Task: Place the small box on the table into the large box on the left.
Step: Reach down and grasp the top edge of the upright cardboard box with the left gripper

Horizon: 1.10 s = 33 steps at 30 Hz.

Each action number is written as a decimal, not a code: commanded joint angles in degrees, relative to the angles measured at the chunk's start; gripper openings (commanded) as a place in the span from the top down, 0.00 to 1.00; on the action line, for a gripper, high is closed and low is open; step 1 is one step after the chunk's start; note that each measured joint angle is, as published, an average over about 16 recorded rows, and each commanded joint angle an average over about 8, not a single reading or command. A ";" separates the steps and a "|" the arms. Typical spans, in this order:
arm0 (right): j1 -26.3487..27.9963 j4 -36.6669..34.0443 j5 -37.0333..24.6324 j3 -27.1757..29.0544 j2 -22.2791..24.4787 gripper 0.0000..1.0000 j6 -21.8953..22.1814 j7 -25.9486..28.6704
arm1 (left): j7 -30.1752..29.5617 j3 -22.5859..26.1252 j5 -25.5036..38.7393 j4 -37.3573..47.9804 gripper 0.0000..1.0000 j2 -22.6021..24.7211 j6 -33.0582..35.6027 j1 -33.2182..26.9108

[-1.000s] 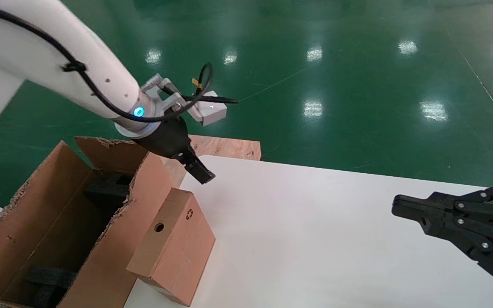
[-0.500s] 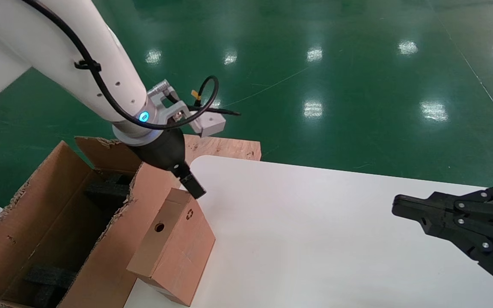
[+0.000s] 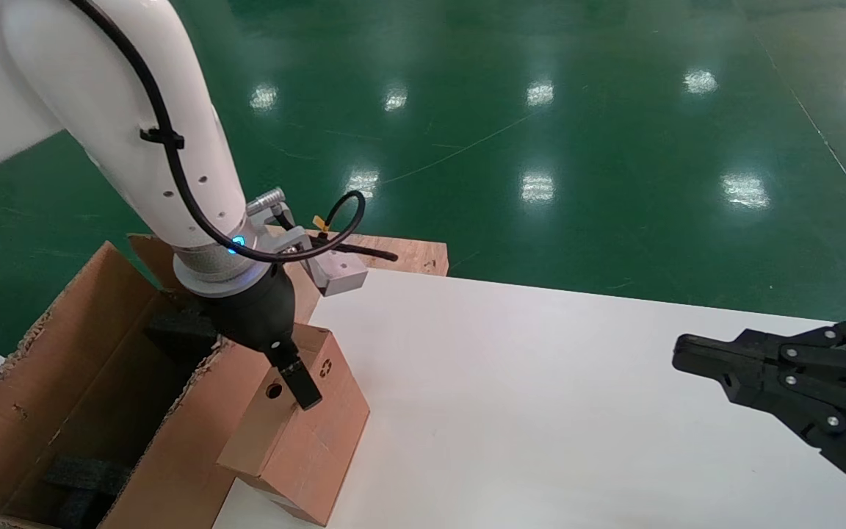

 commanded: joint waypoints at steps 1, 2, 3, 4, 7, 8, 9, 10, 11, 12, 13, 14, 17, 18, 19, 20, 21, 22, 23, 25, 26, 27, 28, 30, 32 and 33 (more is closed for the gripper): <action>0.00 0.00 0.01 -0.01 0.00 1.00 0.00 0.00 | 0.20 1.70 -1.89 0.00 0.00 -0.01 -0.07 -0.80; 0.00 0.00 0.01 -0.01 0.00 1.00 0.00 -0.01 | 0.23 2.32 -2.45 0.08 0.00 0.01 -0.18 -0.93; 0.00 0.00 0.01 -0.02 0.01 1.00 0.01 -0.01 | 0.27 2.90 -2.95 0.18 0.00 0.06 -0.30 -1.02; 0.00 0.00 0.01 -0.02 0.01 1.00 0.01 -0.01 | 0.30 3.43 -3.39 0.33 0.00 0.14 -0.43 -1.04; 0.01 0.00 0.02 -0.03 0.01 1.00 0.01 -0.01 | 0.31 4.47 -4.44 1.06 0.00 0.56 -0.96 -0.95; 0.01 0.00 0.02 -0.03 0.01 1.00 0.01 -0.02 | 0.30 4.65 -4.66 1.29 0.00 0.69 -1.12 -0.91; 0.01 0.00 0.03 -0.04 0.02 1.00 0.02 -0.02 | 0.27 4.87 -4.96 1.56 0.00 0.82 -1.33 -0.91; 0.00 0.00 0.03 -0.04 0.02 1.00 0.02 -0.02 | 0.24 5.00 -5.23 1.85 0.00 0.93 -1.58 -0.93; 0.00 0.00 0.03 -0.04 0.02 1.00 0.02 -0.02 | 0.22 5.07 -5.48 2.14 0.00 1.03 -1.83 -0.97; 0.00 -0.01 0.03 -0.04 0.02 1.00 0.03 -0.02 | 0.21 5.10 -5.69 2.38 0.00 1.09 -2.06 -1.02; 0.00 -0.01 0.04 -0.04 0.02 1.00 0.03 -0.02 | 0.21 5.12 -5.84 2.57 0.00 1.14 -2.25 -1.09; 0.00 -0.01 0.04 -0.04 0.02 1.00 0.03 -0.03 | 0.20 5.15 -5.94 2.70 0.00 1.16 -2.40 -1.15; -0.01 -0.01 0.04 -0.05 0.03 1.00 0.04 -0.03 | 0.18 5.13 -6.11 2.94 0.00 1.21 -2.69 -1.26; -0.01 -0.01 0.04 -0.05 0.03 1.00 0.04 -0.03 | 0.18 5.08 -6.08 2.92 0.00 1.21 -2.68 -1.25; -0.01 -0.01 0.04 -0.05 0.03 1.00 0.04 -0.03 | 0.18 5.06 -6.04 2.89 0.00 1.20 -2.64 -1.24; -0.01 -0.01 0.04 -0.05 0.03 1.00 0.04 -0.03 | 0.18 5.03 -6.00 2.84 0.01 1.19 -2.59 -1.22; -0.01 -0.01 0.05 -0.05 0.03 1.00 0.04 -0.03 | 0.19 5.00 -5.96 2.80 0.05 1.18 -2.54 -1.19; -0.01 -0.01 0.05 -0.05 0.03 1.00 0.04 -0.03 | 0.19 4.98 -5.92 2.75 0.14 1.18 -2.48 -1.17; -0.01 -0.01 0.05 -0.05 0.03 1.00 0.04 -0.03 | 0.19 4.97 -5.88 2.71 0.27 1.17 -2.43 -1.14; -0.01 -0.01 0.05 -0.05 0.03 1.00 0.04 -0.03 | 0.20 4.94 -5.81 2.64 0.52 1.15 -2.33 -1.10; -0.01 -0.01 0.05 -0.05 0.03 1.00 0.04 -0.03 | 0.20 4.92 -5.77 2.60 0.64 1.14 -2.29 -1.08; -0.01 -0.01 0.05 -0.05 0.03 1.00 0.04 -0.03 | 0.20 4.91 -5.74 2.57 0.77 1.13 -2.25 -1.06; -0.01 -0.01 0.05 -0.05 0.03 1.00 0.04 -0.03 | 0.20 4.90 -5.71 2.55 0.88 1.13 -2.22 -1.04; -0.01 -0.01 0.05 -0.05 0.03 1.00 0.04 -0.02 | 0.21 4.88 -5.66 2.49 1.00 1.12 -2.18 -1.01; -0.01 -0.01 0.05 -0.04 0.03 1.00 0.04 -0.02 | 0.21 4.87 -5.61 2.45 1.00 1.11 -2.13 -0.99; -0.01 -0.01 0.05 -0.04 0.03 1.00 0.04 -0.02 | 0.22 4.86 -5.59 2.43 1.00 1.11 -2.11 -0.97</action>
